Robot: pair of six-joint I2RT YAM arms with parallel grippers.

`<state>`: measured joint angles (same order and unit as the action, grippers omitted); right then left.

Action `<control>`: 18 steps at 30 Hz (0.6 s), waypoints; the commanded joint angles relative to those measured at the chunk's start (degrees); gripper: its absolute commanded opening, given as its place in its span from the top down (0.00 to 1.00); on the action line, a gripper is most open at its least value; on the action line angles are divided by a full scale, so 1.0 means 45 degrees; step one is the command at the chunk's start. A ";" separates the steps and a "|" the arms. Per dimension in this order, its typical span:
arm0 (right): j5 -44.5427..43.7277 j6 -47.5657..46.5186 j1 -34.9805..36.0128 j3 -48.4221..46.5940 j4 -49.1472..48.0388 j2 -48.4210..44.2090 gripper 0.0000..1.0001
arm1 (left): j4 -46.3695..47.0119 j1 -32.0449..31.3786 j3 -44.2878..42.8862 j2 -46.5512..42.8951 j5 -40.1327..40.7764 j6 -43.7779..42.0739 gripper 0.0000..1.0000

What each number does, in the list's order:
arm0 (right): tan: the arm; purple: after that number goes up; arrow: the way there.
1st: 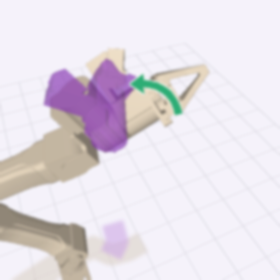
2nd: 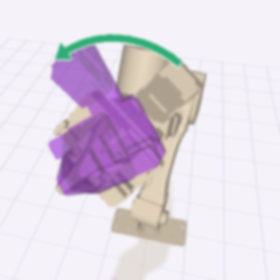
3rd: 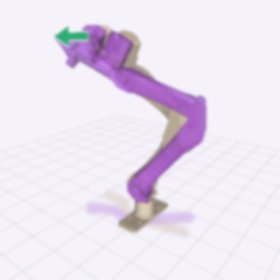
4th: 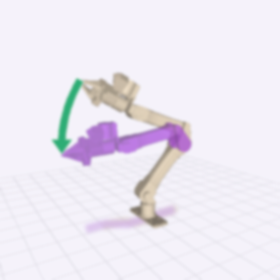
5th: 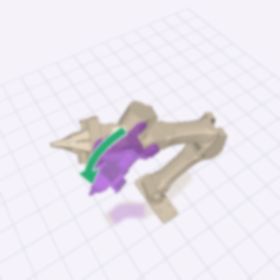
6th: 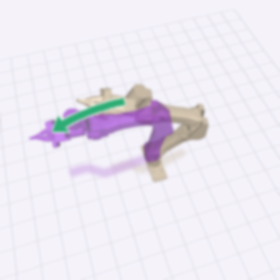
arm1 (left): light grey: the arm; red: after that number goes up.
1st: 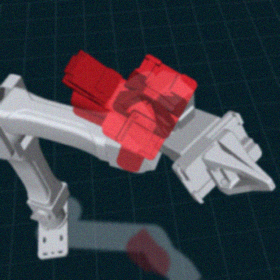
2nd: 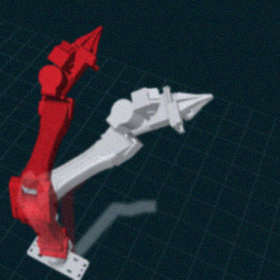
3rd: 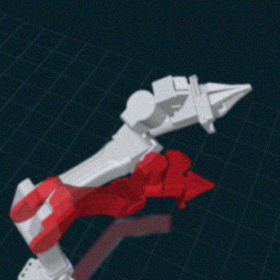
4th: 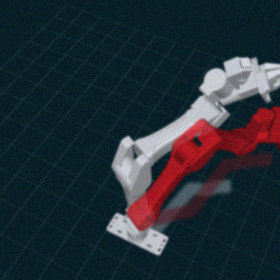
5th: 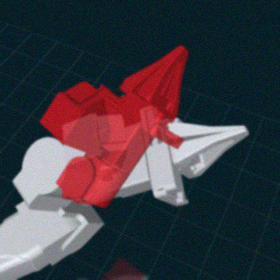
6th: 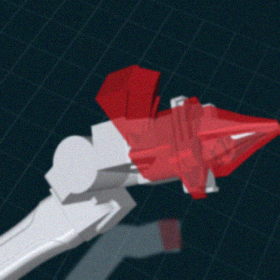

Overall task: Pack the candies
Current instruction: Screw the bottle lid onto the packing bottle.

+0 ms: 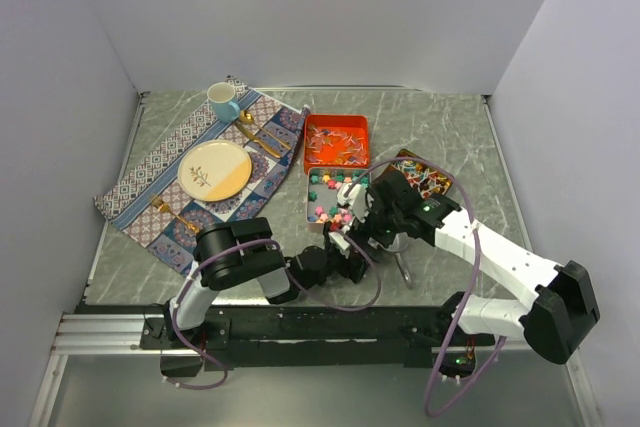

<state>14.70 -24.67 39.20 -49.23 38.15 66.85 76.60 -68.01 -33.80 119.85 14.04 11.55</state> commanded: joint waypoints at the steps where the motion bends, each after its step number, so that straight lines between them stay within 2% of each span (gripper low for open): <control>1: -0.0435 0.0579 0.0000 -0.0114 0.1209 0.0417 0.05 | -0.4736 0.0347 0.0344 0.1061 0.1625 0.1710 0.99; 5: 0.0151 0.0404 -0.0098 -0.0017 0.1190 0.0068 0.00 | -0.4581 0.0386 0.0460 0.1042 0.1626 0.1730 0.99; 9: 0.0210 -0.0239 -0.0137 0.0471 0.1033 -0.1161 0.00 | -0.4210 0.0503 0.0675 0.1139 0.1352 0.1613 0.99; 18: 0.0054 -0.3716 -0.1073 0.0940 0.3805 -0.4053 0.00 | -0.3897 0.0464 0.0793 0.1452 0.1021 0.1360 0.99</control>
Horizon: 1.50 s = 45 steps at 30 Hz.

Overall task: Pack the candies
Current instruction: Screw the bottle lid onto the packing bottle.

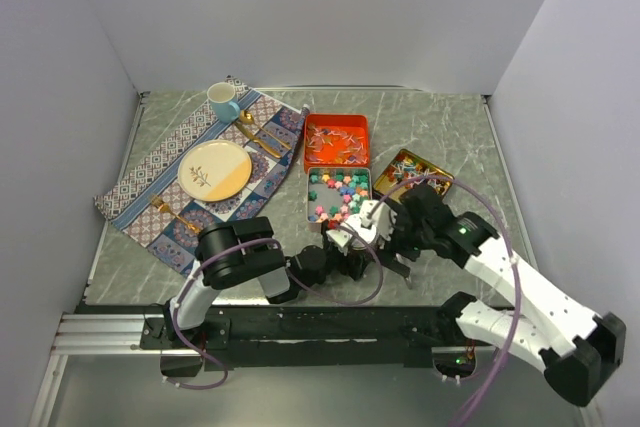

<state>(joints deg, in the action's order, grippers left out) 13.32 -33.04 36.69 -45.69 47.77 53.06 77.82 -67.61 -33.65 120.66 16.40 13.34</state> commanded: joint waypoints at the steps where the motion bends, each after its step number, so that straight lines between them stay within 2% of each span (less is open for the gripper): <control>1: 0.0553 -0.1993 -0.0671 0.0134 0.1709 -0.1357 0.00 | -0.4130 0.0358 0.0778 0.1311 0.0379 0.0883 0.99; 4: 0.1506 -0.1723 -0.1568 -0.0411 0.1223 -0.1829 0.00 | -0.3993 0.0104 0.0798 0.1331 -0.0109 0.0610 0.99; 5: 0.1706 -0.1489 -0.1996 -0.0625 0.0911 -0.1868 0.00 | -0.3993 0.0026 0.0778 0.1370 -0.0207 0.0396 0.96; 6: 0.1862 -0.1235 -0.2116 -0.1072 0.0270 -0.1869 0.00 | -0.4186 -0.0071 0.0720 0.1389 -0.0227 0.0317 0.86; 8: 0.2310 -0.0707 -0.2157 -0.1601 -0.0242 -0.1772 0.01 | -0.4383 -0.0111 0.0583 0.1351 -0.0266 0.0103 0.56; 11: 0.2819 -0.0121 -0.2157 -0.2032 -0.1199 -0.1421 0.03 | -0.4617 -0.0131 0.0466 0.1214 -0.0520 -0.0055 0.22; 14: 0.3113 0.0446 -0.2157 -0.2578 -0.1474 -0.0582 0.05 | -0.4734 -0.0189 0.0466 0.1077 -0.0462 -0.0095 0.01; 18: 0.3639 0.0486 -0.2137 -0.2718 -0.1726 0.0005 0.06 | -0.5165 -0.0209 0.0602 0.0512 -0.0792 0.0530 0.04; 25: 0.3661 0.0819 -0.1709 -0.2191 -0.2821 0.0729 0.17 | -0.6082 -0.0756 0.0407 -0.0328 -0.0910 0.0824 0.03; 32: 0.2742 0.0583 -0.0322 -0.1116 -0.3329 0.1664 0.19 | -0.6220 -0.0873 0.0758 -0.0739 -0.1067 0.0785 0.04; 39: 0.2723 0.0604 -0.0321 -0.0472 -0.3897 0.1920 0.19 | -0.6161 -0.0951 0.1500 -0.1033 -0.1321 0.0844 0.04; 45: 0.2685 0.0330 -0.0340 0.0036 -0.3877 0.2310 0.19 | -0.6160 -0.0951 0.1365 -0.0895 -0.1340 0.0863 0.04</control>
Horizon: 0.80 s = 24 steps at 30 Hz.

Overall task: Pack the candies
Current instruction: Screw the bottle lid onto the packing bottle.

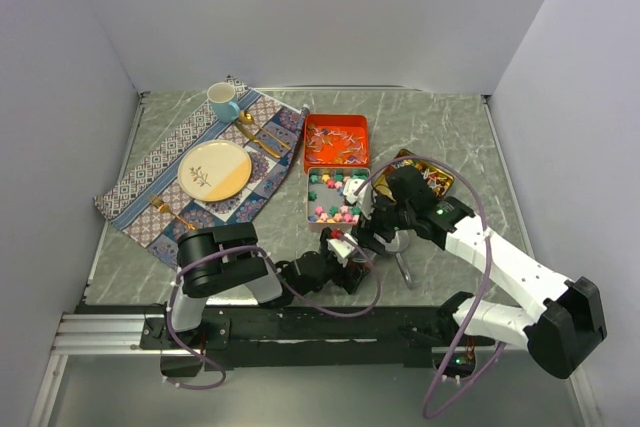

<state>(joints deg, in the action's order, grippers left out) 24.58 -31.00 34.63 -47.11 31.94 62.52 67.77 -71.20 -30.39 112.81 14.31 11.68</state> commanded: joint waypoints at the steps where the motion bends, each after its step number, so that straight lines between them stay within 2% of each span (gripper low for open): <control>1: 0.0125 -0.0199 0.0155 0.0468 -0.0360 0.0266 0.19 | -0.4043 -0.0135 0.0660 0.0790 -0.0816 0.1271 0.04; 5: -0.0110 -0.0356 0.0156 0.0625 -0.0340 0.0695 0.19 | -0.4180 -0.0135 0.1108 0.0146 -0.0349 0.1679 0.03; 7: -0.0227 -0.0551 0.0175 0.0684 -0.0283 0.0793 0.18 | -0.4393 -0.0154 0.1265 -0.0069 -0.0152 0.2515 0.04; 10: -0.0344 -0.0766 0.0175 0.0723 -0.0146 0.1086 0.18 | -0.6518 -0.0233 0.0740 -0.0459 -0.0034 0.3686 0.03; 12: -0.0364 -0.0864 0.0155 0.0743 -0.0029 0.1165 0.18 | -0.7245 -0.0330 0.0912 -0.1081 -0.0561 0.4121 0.04; 15: -0.0364 -0.0962 0.0175 0.0782 0.0070 0.1165 0.18 | -0.6292 -0.0486 0.1714 -0.1360 -0.0601 0.4105 0.04; 18: -0.0306 -0.1001 0.0194 0.0899 0.0186 0.1242 0.18 | -0.7283 -0.0642 0.1149 -0.0543 -0.0485 0.4043 0.03; 20: -0.0267 -0.1040 0.0214 0.0977 0.0381 0.1243 0.18 | -0.7033 -0.0721 0.1226 -0.0033 -0.0328 0.4259 0.03; 24: -0.0247 -0.1196 0.0350 0.1444 0.0440 0.0737 0.18 | -0.7244 -0.0721 0.0234 0.2187 0.1269 0.4297 0.04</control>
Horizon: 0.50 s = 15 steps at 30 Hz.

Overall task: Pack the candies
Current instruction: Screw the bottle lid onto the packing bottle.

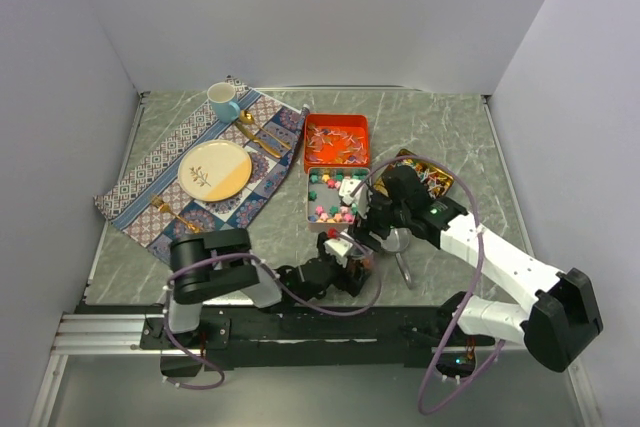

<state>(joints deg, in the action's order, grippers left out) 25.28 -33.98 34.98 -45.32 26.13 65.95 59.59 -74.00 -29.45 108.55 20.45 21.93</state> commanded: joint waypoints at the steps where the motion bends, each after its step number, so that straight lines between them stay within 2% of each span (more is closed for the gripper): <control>1: -0.0364 -0.0536 0.0273 0.1125 0.1752 -0.0240 0.18 | -0.5972 -0.0099 -0.0385 0.3607 0.0451 0.2136 0.04; 3: -0.0169 -0.0458 0.0312 0.1242 0.2005 -0.0339 0.18 | -0.6855 -0.0099 -0.1207 0.4644 0.0514 0.2060 0.04; 8: -0.0265 -0.0749 0.0468 0.1847 0.2475 -0.0788 0.18 | -0.6584 -0.0216 -0.0760 0.4745 0.0417 0.2565 0.04; 13: -0.1027 -0.1607 0.0449 0.2707 0.2376 -0.1179 0.16 | -0.6720 -0.1328 -0.0273 0.4159 0.0224 0.2392 0.04; 15: -0.1144 -0.1823 0.0468 0.2883 0.2435 -0.1335 0.15 | -0.6661 -0.1971 -0.0465 0.4955 0.0746 0.2179 0.03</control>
<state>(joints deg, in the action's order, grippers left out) 18.61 -36.27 34.04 -38.63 22.48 58.59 66.87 -78.08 -36.86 119.57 31.22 21.06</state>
